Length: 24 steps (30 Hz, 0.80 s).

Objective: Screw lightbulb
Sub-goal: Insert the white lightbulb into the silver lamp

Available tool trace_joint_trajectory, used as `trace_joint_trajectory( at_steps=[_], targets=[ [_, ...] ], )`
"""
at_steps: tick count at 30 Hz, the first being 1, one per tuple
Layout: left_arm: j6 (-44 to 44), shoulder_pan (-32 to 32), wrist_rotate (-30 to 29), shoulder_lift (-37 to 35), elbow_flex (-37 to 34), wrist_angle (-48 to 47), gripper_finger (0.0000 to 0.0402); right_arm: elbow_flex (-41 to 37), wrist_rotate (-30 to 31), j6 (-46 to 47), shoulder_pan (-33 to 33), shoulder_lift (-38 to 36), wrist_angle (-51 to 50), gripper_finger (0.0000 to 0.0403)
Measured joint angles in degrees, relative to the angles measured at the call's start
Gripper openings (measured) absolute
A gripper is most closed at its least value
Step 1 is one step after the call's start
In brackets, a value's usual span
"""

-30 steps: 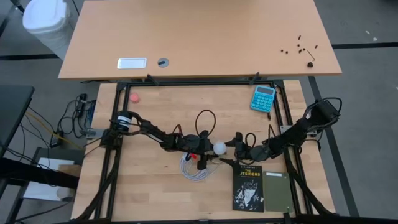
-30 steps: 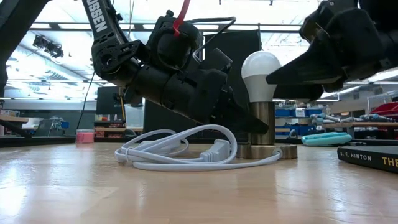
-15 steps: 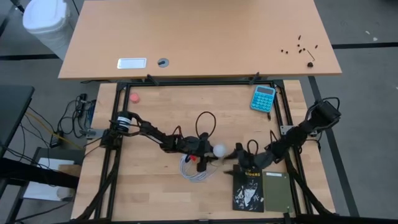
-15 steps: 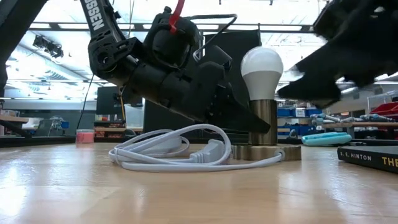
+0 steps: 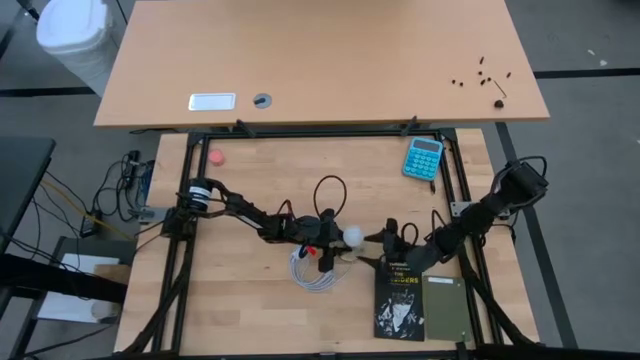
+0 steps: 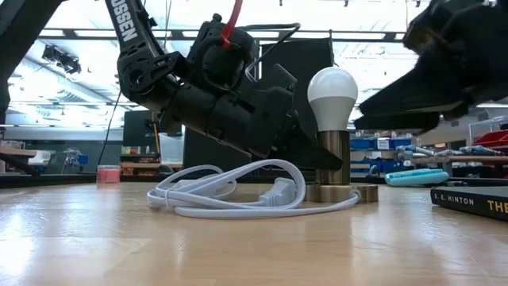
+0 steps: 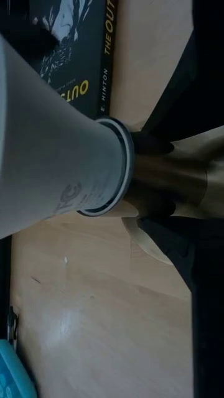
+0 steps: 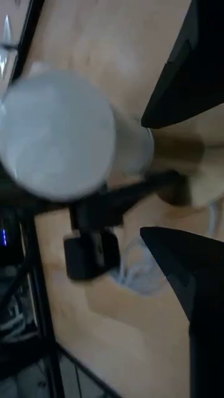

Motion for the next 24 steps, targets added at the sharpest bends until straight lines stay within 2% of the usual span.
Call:
trace_joint_trajectory(
  at_steps=[7,13,17,24],
  targets=[
    [0.1,0.0,0.2,0.0,0.0,0.0,0.0184,0.0,-4.4,-3.3,-3.9,0.0,1.7,0.0294],
    [0.3,0.0,0.4,0.0,0.0,0.0,0.0184,0.0,-12.8,-7.0,-8.2,0.0,1.7,0.0317],
    [0.4,0.0,1.2,0.0,0.0,0.0,0.0184,0.0,-13.9,-10.6,-10.3,0.0,3.0,0.0334],
    [0.7,0.0,2.3,0.0,0.0,0.0,0.0184,0.0,-20.4,-13.9,-12.6,0.0,5.1,0.0345]
  ],
)
